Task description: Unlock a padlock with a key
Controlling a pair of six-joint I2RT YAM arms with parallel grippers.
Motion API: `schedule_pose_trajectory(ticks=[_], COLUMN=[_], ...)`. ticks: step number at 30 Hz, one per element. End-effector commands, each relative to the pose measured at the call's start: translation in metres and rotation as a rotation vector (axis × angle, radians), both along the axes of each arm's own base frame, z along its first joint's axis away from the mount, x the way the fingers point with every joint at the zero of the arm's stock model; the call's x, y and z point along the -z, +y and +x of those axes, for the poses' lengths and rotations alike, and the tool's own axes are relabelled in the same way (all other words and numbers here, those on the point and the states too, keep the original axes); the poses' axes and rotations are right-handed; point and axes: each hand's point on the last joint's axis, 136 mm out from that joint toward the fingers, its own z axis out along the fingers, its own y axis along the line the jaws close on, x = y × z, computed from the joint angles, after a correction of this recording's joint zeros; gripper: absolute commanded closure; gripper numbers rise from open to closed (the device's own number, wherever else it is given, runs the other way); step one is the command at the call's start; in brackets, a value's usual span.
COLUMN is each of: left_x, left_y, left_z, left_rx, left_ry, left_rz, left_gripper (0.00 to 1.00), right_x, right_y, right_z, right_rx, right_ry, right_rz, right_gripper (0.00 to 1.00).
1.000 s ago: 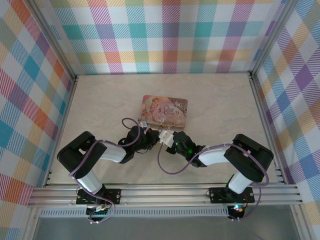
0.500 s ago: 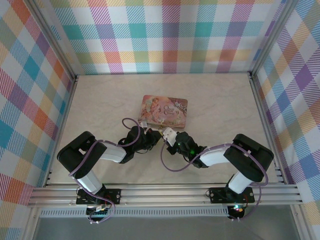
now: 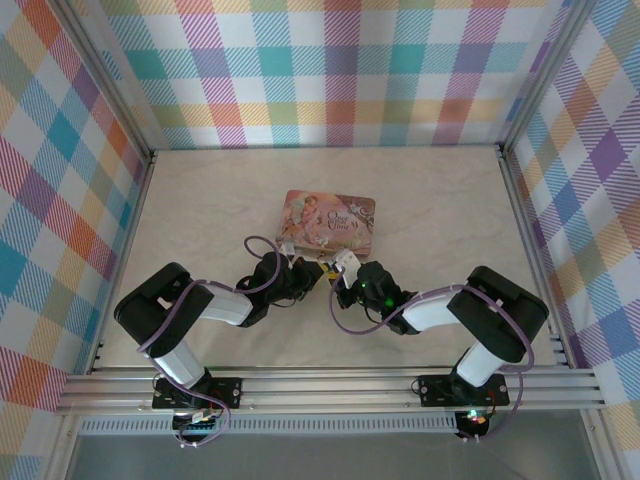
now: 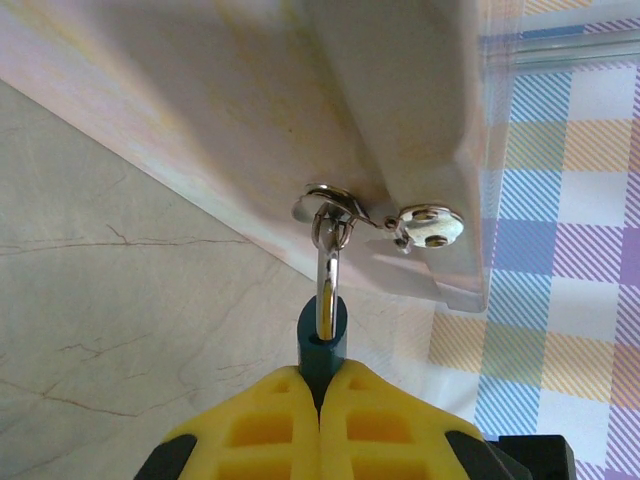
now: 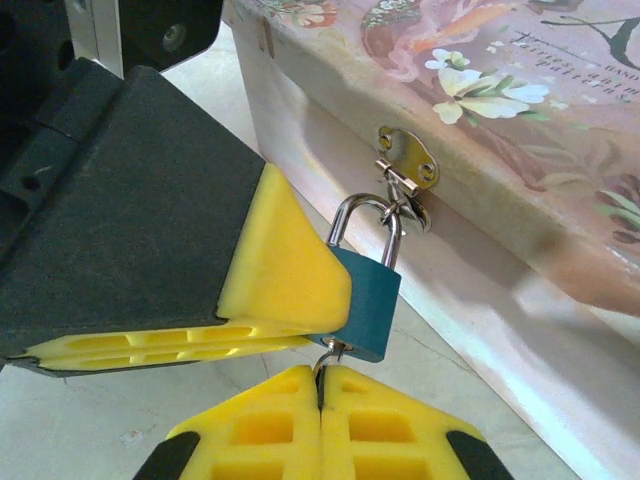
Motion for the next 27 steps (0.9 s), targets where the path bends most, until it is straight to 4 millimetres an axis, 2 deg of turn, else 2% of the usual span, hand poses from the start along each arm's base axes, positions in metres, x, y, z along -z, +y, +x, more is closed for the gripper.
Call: schedule_pose_trajectory(ticks=[1,12,16,27], left_x=[-0.009,-0.01,-0.009,-0.01], left_y=[-0.003,-0.003,-0.003,0.008], left_z=[0.002,0.002,0.003,0.002], left_rx=[-0.002,-0.004,-0.006,-0.035], left_ry=[-0.017,-0.018,-0.017,-0.021], left_rz=[-0.014,-0.015,-0.011,0.02], left_gripper=[0.97,0.95,0.86,0.69], right_x=[-0.003,0.004,0.01,0.017], right_y=[0.003,0.001,-0.002,-0.007], right_z=[0.002,0.003,0.003,0.002], right_rx=[0.012,0.04,0.05,0.066], right_ry=[0.026,0.082,0.085,0.108], right_rz=[0.069,0.091,0.064,0.055], right_gripper=[1.0,1.0,1.0,1.0])
